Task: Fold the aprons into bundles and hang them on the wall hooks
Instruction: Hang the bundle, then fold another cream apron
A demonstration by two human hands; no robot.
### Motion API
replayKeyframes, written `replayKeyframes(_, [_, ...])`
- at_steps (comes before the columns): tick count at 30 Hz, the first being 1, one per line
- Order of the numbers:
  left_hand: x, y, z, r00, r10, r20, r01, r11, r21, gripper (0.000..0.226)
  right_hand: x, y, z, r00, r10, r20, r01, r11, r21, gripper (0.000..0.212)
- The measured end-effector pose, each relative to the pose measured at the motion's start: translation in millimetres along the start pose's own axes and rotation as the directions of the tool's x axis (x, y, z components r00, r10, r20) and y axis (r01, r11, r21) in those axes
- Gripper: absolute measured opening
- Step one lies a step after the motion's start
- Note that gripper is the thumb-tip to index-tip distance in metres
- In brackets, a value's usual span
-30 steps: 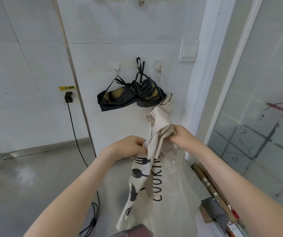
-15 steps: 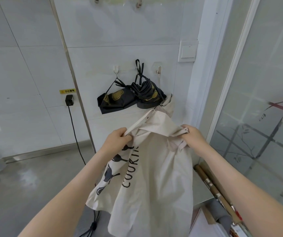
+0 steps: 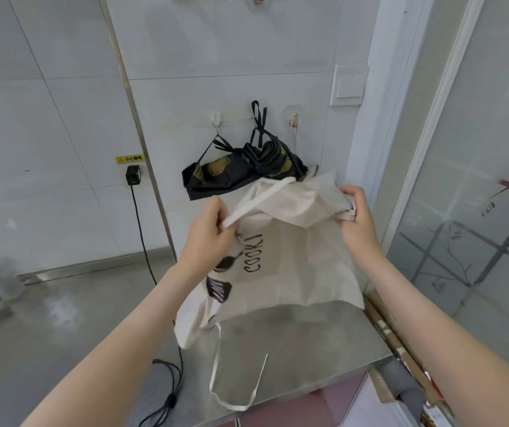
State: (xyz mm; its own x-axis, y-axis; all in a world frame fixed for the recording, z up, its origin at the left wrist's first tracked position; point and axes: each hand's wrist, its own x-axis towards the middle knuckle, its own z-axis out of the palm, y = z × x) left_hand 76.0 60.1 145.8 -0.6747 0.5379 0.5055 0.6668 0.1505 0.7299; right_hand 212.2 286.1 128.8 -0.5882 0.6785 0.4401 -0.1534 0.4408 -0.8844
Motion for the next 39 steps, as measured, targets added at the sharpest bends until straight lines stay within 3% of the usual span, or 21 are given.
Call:
replayKeyframes(2, [-6.3, -2.3, 2.4, 0.914, -0.153, 0.375, 0.151, 0.988, 0.035, 0.028, -6.1, 20.6, -8.2, 0.993, 0.097, 0.069, -0.087, 0.988, -0.129, 0.027])
replayKeyframes(3, [-10.7, -7.4, 5.5, 0.804, -0.228, 0.549, 0.184, 0.974, 0.135, 0.042, -11.1, 32.0, -13.1, 0.983, 0.154, 0.103, -0.129, 0.967, -0.218, 0.024])
replayKeyframes(5, [-21.9, -21.7, 14.9, 0.492, -0.369, 0.788, 0.174, 0.929, 0.327, 0.057, -23.3, 54.9, -21.5, 0.95, 0.272, 0.152, -0.195, 0.9, -0.39, 0.021])
replayKeyframes(7, [-32.4, -38.4, 28.2, 0.227, -0.48, 0.847, 0.13, 0.877, 0.462, 0.05, -36.3, 76.5, -27.1, 0.912, 0.365, 0.187, -0.227, 0.83, -0.508, 0.022])
replayKeyframes(9, [-40.1, -52.6, 38.2, 0.133, -0.529, 0.838, 0.152, 0.847, 0.51, 0.048, -49.1, 90.4, -30.1, 0.881, 0.41, 0.237, -0.211, 0.788, -0.579, 0.023])
replayKeyframes(11, [-44.9, -60.9, 46.6, 0.136, -0.556, 0.82, 0.165, 0.829, 0.534, 0.055, -60.3, 102.2, -34.4, 0.857, 0.431, 0.283, -0.174, 0.758, -0.629, 0.031])
replayKeyframes(13, [-48.4, -73.4, 52.6, 0.227, -0.576, 0.785, 0.124, 0.817, 0.563, 0.06, -74.5, 111.9, -39.5, 0.787, 0.518, 0.335, -0.191, 0.721, -0.666, 0.044])
replayKeyframes(16, [-52.3, -101.0, 63.9, 0.376, -0.593, 0.712, 0.1, 0.79, 0.605, 0.053, -93.5, 133.3, -47.5, 0.559, 0.71, 0.428, -0.13, 0.584, -0.801, 0.041])
replayKeyframes(18, [-58.9, -118.4, 68.1, 0.426, -0.599, 0.678, 0.078, 0.771, 0.633, 0.043, -104.0, 145.3, -52.6, 0.415, 0.842, 0.346, -0.112, 0.424, -0.899, 0.041])
replayKeyframes(19, [-63.5, -130.9, 74.0, 0.416, -0.622, 0.663, 0.065, 0.748, 0.661, 0.041, -106.9, 152.5, -53.5, 0.416, 0.865, 0.281, -0.124, 0.359, -0.925, 0.035])
replayKeyframes(20, [-69.0, -141.7, 78.1, 0.418, -0.645, 0.64, 0.057, 0.722, 0.69, 0.041, -109.6, 154.4, -51.9, 0.466, 0.86, 0.208, -0.184, 0.324, -0.928, 0.025])
replayKeyframes(21, [-76.2, -150.8, 82.6, 0.421, -0.674, 0.607, 0.088, 0.697, 0.712, 0.043, -112.8, 154.6, -50.6, 0.54, 0.831, 0.134, -0.232, 0.3, -0.925, 0.02])
replayKeyframes(23, [-88.4, -168.5, 92.5, 0.43, -0.726, 0.537, 0.235, 0.664, 0.71, 0.052, -113.6, 153.0, -43.2, 0.767, 0.639, -0.05, -0.29, 0.275, -0.917, 0.027])
replayKeyframes(24, [-92.7, -177.9, 98.4, 0.44, -0.742, 0.505, 0.297, 0.651, 0.699, 0.057, -112.0, 153.6, -36.9, 0.85, 0.525, -0.049, -0.232, 0.289, -0.929, 0.032])
replayKeyframes(25, [-96.2, -186.1, 103.4, 0.442, -0.763, 0.472, 0.345, 0.631, 0.695, 0.063, -110.7, 159.5, -29.1, 0.884, 0.467, 0.005, -0.179, 0.349, -0.92, 0.036])
replayKeyframes(26, [-100.0, -195.6, 109.4, 0.442, -0.782, 0.439, 0.384, 0.608, 0.695, 0.069, -109.7, 168.2, -18.3, 0.878, 0.471, 0.078, -0.148, 0.424, -0.893, 0.041])
replayKeyframes(28, [-104.2, -209.0, 117.5, 0.448, -0.83, 0.331, 0.512, 0.542, 0.666, 0.082, -109.2, 180.8, 2.1, 0.797, 0.547, 0.255, -0.11, 0.546, -0.831, 0.059])
replayKeyframes(31, [-102.8, -227.1, 131.7, 0.339, -0.912, 0.232, 0.71, 0.41, 0.573, 0.09, -113.8, 209.5, 28.4, 0.639, 0.664, 0.389, -0.015, 0.517, -0.856, 0.08])
replayKeyframes(33, [-102.1, -233.1, 136.7, 0.275, -0.925, 0.263, 0.649, 0.381, 0.659, 0.073, -122.4, 228.5, 38.5, 0.565, 0.721, 0.4, 0.022, 0.472, -0.881, 0.081])
replayKeyframes(36, [-108.6, -252.0, 139.0, 0.367, -0.877, 0.311, 0.58, 0.477, 0.661, 0.023, -140.8, 253.6, 42.0, 0.494, 0.779, 0.386, 0.093, 0.394, -0.914, 0.073])
replayKeyframes(39, [-116.1, -269.7, 129.0, 0.474, -0.831, 0.292, 0.583, 0.544, 0.603, 0.033, -151.9, 258.6, 37.0, 0.518, 0.799, 0.304, 0.116, 0.287, -0.951, 0.064])
